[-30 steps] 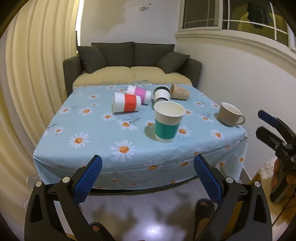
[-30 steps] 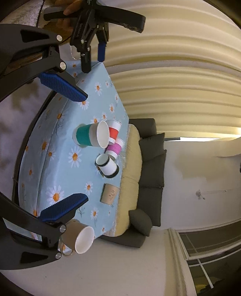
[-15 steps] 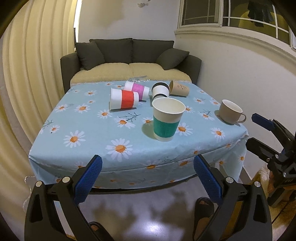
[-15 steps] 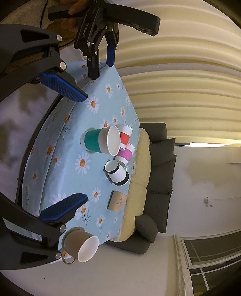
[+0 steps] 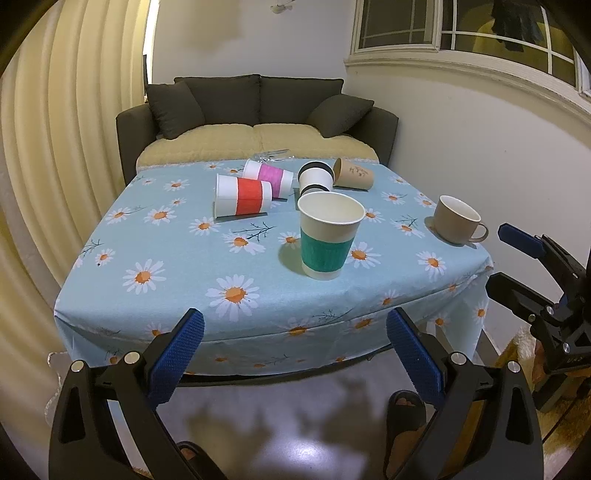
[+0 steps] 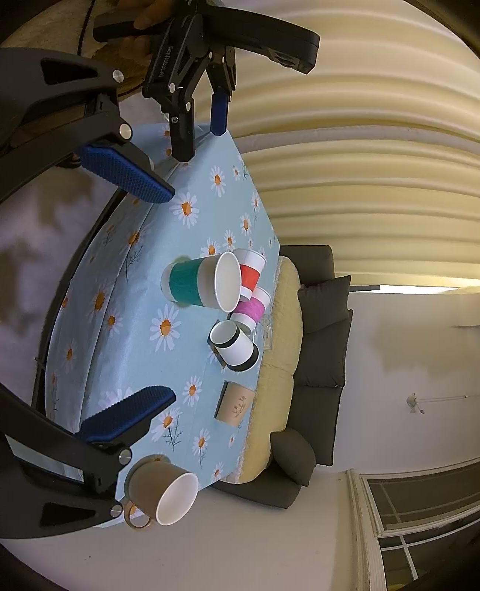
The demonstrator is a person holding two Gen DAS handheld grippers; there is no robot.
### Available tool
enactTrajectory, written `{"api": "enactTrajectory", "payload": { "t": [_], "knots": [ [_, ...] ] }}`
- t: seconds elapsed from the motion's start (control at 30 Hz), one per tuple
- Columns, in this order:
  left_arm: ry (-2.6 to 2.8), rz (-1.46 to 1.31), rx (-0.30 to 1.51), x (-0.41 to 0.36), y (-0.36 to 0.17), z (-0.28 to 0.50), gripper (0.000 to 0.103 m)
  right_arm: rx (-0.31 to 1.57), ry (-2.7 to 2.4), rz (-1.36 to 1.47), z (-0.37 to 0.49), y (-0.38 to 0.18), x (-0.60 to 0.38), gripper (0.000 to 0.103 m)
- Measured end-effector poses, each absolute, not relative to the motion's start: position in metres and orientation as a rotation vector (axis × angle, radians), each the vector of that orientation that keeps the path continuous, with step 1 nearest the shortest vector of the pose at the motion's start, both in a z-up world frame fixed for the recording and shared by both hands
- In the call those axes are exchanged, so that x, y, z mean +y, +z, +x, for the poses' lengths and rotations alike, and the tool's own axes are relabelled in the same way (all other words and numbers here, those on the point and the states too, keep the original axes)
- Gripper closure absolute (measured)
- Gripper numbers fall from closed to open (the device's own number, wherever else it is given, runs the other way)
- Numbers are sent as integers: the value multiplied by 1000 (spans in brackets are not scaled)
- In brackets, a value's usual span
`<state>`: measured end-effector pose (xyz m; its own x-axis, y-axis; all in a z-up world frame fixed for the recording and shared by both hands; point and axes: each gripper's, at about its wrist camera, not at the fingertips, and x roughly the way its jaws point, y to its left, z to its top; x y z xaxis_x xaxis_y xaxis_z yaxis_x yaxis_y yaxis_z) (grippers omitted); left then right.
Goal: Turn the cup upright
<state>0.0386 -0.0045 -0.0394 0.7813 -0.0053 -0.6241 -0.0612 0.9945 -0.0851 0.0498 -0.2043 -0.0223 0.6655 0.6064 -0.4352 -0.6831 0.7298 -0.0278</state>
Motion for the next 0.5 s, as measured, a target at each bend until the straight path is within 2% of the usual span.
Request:
{"api": "enactTrajectory", "payload": {
  "t": [0.5],
  "knots": [
    [41,-116,661,-2,-38,36,7,418,733,-198,50,-23,-207,5]
  ]
}}
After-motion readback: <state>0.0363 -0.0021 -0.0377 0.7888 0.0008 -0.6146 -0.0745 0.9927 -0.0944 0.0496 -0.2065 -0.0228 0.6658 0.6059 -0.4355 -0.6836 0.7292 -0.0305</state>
